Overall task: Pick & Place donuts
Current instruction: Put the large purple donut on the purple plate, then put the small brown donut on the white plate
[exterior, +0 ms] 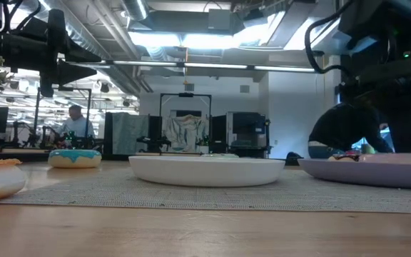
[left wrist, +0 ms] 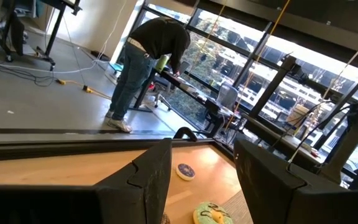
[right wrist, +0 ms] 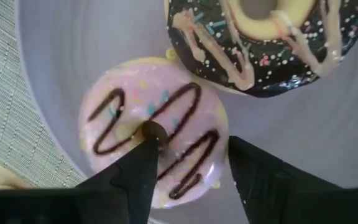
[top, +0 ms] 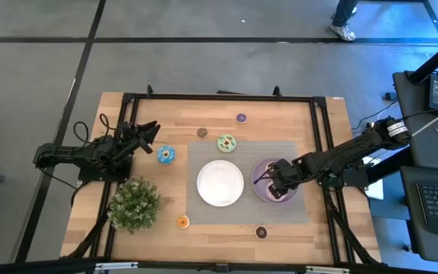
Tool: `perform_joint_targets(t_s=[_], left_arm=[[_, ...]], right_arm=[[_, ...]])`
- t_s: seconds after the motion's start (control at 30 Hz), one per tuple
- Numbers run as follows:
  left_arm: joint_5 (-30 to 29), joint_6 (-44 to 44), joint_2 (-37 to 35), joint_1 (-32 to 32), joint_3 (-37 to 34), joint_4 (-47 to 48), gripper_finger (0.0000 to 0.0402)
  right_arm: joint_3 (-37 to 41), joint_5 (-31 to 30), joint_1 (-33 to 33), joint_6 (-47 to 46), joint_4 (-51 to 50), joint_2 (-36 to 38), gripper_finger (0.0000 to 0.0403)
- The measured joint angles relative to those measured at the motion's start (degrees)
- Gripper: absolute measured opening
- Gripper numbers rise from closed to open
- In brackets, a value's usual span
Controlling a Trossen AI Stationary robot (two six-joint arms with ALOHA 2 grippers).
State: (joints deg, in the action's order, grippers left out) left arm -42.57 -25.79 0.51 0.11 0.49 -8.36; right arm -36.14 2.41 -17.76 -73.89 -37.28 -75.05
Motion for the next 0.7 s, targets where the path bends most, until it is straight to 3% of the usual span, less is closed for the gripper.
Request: perform_joint_targets(t_s=[0.23, 0.5, 0.7], left_arm=[[0.00, 0.01, 0.00, 0.00, 0.00, 0.00, 0.0169], [0.00, -0.01, 0.00, -0.01, -0.02, -0.02, 0.0169], [0.72, -2.38, 0.00, -0.01, -0.02, -0.52, 0.0169]], right_arm=[[-1.97, 0.31, 0.00, 0.40, -2.08, 0.13, 0.0213], [-12.10, -0.25, 0.62, 0.68, -15.27, 0.13, 0.0213], [-20.25, -5.45, 4.61, 9.87, -15.32, 0.15, 0.0213]])
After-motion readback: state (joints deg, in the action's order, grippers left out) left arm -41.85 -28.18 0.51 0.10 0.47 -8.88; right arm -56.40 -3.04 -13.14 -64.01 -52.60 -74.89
